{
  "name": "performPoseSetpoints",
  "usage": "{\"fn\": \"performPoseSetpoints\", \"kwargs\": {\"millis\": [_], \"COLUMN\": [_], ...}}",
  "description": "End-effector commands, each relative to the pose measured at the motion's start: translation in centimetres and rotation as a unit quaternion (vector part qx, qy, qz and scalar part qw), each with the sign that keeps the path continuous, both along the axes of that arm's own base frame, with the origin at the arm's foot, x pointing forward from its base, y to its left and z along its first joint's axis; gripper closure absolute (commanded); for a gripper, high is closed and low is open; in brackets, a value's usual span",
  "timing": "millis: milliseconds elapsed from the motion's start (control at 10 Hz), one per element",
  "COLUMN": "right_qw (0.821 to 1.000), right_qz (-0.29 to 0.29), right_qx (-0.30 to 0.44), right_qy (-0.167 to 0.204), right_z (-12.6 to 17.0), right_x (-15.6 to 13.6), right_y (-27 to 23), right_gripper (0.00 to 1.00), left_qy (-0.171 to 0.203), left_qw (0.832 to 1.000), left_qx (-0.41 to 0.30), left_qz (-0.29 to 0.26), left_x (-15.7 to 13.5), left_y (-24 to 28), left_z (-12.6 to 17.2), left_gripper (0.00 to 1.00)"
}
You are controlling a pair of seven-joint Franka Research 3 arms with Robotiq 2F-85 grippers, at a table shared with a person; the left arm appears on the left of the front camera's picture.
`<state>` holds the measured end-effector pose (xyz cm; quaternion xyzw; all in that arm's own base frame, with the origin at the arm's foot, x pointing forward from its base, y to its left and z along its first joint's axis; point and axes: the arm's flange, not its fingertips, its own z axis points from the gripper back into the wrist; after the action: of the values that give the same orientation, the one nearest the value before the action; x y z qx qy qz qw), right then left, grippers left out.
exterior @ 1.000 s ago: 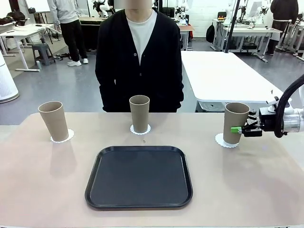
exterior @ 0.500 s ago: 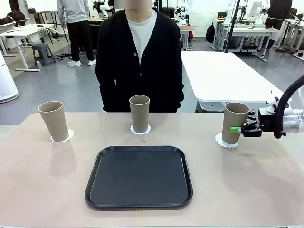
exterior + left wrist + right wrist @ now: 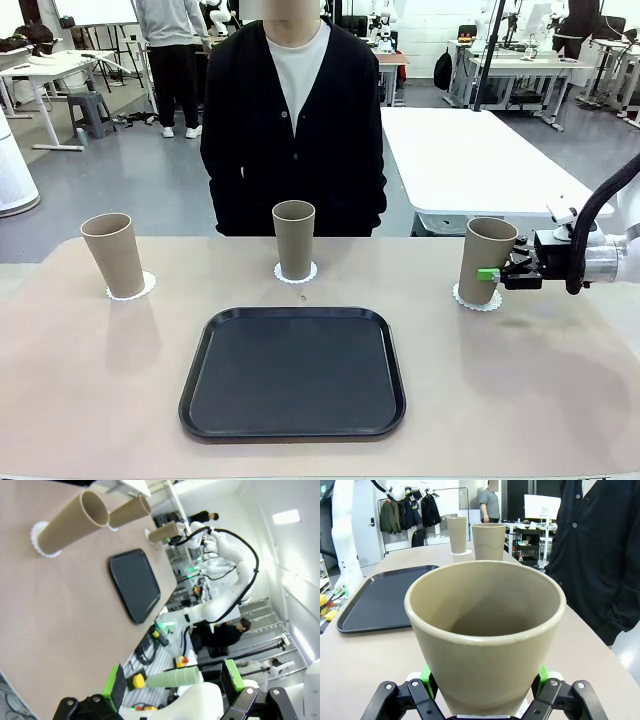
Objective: Place coasters on the table and set cups on them.
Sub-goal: Take one Reusable plastic cup from the Flat Tray and place it on a coaster set by the human.
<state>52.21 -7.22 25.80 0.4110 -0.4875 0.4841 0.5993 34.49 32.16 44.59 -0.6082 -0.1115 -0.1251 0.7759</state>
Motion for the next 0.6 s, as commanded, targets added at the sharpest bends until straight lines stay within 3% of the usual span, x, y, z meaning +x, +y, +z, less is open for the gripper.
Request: {"fn": "performPoseSetpoints", "kwargs": {"millis": [0,500], "right_qw": [1.0,1.0], "right_qz": [-0.004,-0.006], "right_qx": [0.01,0.015], "right_qy": [0.002,0.006], "right_z": [0.22,-0.47], "right_x": [0.58,0.59], "right_y": [-0.01,-0.72], "right_gripper": [0.15,0.15], "left_qy": [-0.001,-0.001], "left_qw": [1.0,1.0], "left_qx": [0.001,0.001], "left_qz": [0.003,0.003], "left_x": [-0.07,-0.07], "left_y": [0.06,0.06], "left_z": [0.18,0.18], "left_gripper": [0.0,0.0]}}
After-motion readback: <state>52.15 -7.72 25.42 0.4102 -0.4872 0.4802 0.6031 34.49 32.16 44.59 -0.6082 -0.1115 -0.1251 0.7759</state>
